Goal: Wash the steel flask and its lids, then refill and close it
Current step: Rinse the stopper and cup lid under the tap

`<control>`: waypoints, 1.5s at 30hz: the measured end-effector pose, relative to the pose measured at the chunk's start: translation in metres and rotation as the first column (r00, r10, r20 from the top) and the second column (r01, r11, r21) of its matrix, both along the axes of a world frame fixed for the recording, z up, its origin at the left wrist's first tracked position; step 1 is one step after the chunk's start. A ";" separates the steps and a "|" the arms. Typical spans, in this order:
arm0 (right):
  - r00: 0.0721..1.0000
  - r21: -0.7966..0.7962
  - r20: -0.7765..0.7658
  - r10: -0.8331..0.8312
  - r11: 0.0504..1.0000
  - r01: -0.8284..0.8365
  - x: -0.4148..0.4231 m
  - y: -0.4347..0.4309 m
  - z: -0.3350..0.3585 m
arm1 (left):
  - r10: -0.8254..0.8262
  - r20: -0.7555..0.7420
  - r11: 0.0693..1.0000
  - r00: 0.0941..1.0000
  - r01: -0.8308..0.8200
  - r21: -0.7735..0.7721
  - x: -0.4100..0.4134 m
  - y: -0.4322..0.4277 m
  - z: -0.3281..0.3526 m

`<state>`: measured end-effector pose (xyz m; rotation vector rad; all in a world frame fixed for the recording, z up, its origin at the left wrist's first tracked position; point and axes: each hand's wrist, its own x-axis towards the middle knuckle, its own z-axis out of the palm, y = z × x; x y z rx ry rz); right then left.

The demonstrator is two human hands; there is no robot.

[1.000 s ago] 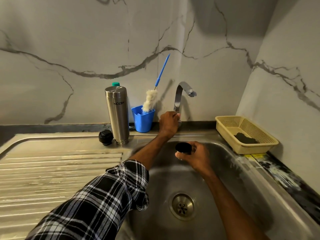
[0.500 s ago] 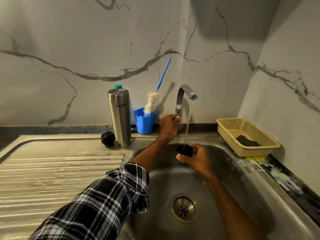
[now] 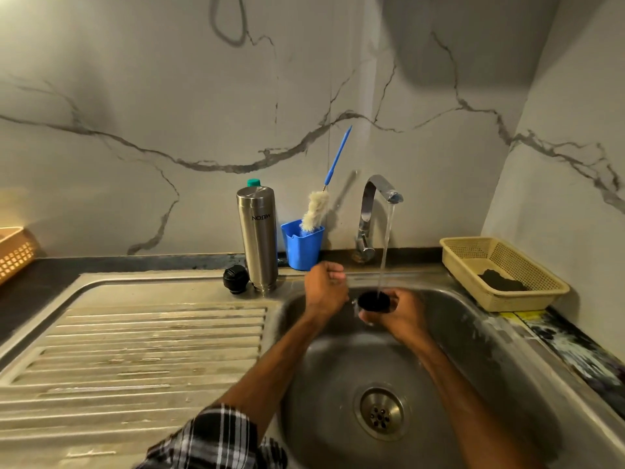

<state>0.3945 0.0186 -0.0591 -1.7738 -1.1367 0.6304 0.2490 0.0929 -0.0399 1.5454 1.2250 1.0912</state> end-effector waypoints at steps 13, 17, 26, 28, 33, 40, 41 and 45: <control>0.993 -0.044 0.035 -0.115 0.992 0.116 -0.012 -0.001 -0.004 | 0.098 -0.013 0.994 0.995 -0.098 -0.038 -0.026 -0.023 -0.038; 0.987 -0.008 0.051 -0.151 0.988 0.152 -0.014 0.000 -0.004 | 0.085 -0.039 0.996 0.996 -0.086 -0.025 -0.027 -0.026 -0.039; 0.988 -0.080 0.047 -0.144 0.986 0.147 -0.017 -0.001 -0.005 | 0.007 -0.084 1.000 0.996 -0.007 0.003 -0.022 -0.033 -0.041; 0.985 -0.011 0.046 -0.167 0.986 0.168 -0.017 0.000 -0.005 | -0.010 -0.098 1.000 0.995 0.011 0.008 -0.022 -0.034 -0.040; 0.988 -0.124 -0.111 -0.111 0.988 0.097 -0.017 -0.006 -0.008 | -0.044 -0.091 0.999 0.995 0.045 0.007 -0.023 -0.034 -0.042; 0.420 -0.139 -0.904 -0.084 0.985 -0.102 -0.020 -0.019 0.011 | 0.042 -0.023 0.999 0.999 -0.041 0.031 -0.026 -0.030 -0.040; 0.385 -0.148 -0.919 -0.084 0.979 -0.138 -0.021 -0.019 0.011 | 0.054 -0.021 0.998 0.998 -0.053 0.036 -0.026 -0.030 -0.040; 0.339 -0.170 -0.937 -0.087 0.959 -0.225 -0.020 -0.013 0.003 | 0.054 -0.013 0.997 0.998 -0.054 0.056 -0.028 -0.028 -0.040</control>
